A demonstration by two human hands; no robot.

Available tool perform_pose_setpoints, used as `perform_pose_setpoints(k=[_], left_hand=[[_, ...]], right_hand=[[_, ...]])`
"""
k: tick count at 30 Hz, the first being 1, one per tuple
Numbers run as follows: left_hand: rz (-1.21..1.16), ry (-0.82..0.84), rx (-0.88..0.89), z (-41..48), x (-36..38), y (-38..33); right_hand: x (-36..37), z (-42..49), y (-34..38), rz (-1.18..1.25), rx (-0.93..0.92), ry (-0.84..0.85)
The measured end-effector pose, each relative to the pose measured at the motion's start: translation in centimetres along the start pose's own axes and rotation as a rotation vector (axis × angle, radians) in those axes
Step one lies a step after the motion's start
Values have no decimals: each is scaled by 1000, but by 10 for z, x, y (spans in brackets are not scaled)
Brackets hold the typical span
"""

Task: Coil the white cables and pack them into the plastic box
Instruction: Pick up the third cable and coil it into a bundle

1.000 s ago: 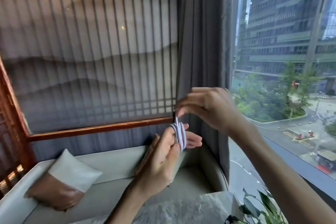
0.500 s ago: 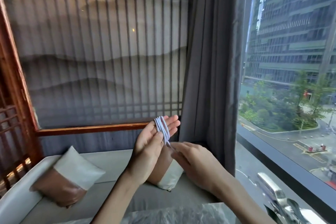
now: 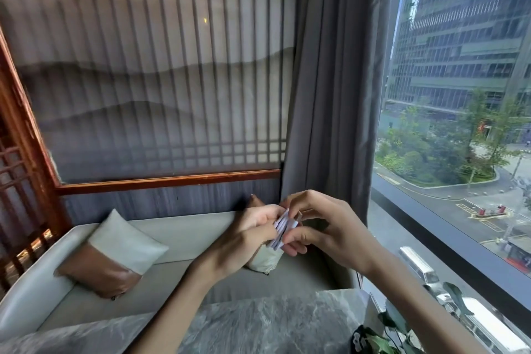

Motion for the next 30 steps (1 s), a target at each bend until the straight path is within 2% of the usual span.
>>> perform_pose_setpoints(k=[4,11,13,15,17,20,26,30], left_hand=[[-191,46,-77,2,6,5],[-283,20,-175,9,17,9],[-169,-107,-189,12,10,12],[60,-274,-167,11,-5,12],[171,-320,-136,12,-9,9],[199,-316,-132,15,-3,12],[-155,-334,-130,22,6,21],[-332,-233,-148,21,14,19]], right_hand=[[-1,-7,-8,2,63,-85],[3,-22,-37,184,261,-160],[-1,-29,-39,140,278,-219],[-6,-35,-40,124,294,-272],[-6,-37,-42,149,307,-286],[0,-38,-45,129,317,-299],[10,-42,-43,176,272,-459],[7,-42,-38,23,259,-421]])
Point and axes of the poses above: each hand's wrist, its own z-axis towards the middle knuckle, its own x-axis out of the palm, y = z × x, the point moved 8 cm from there along z, towards the middle knuckle, and after that the axes turned 7 degrees about y, right-handed, at the moved point
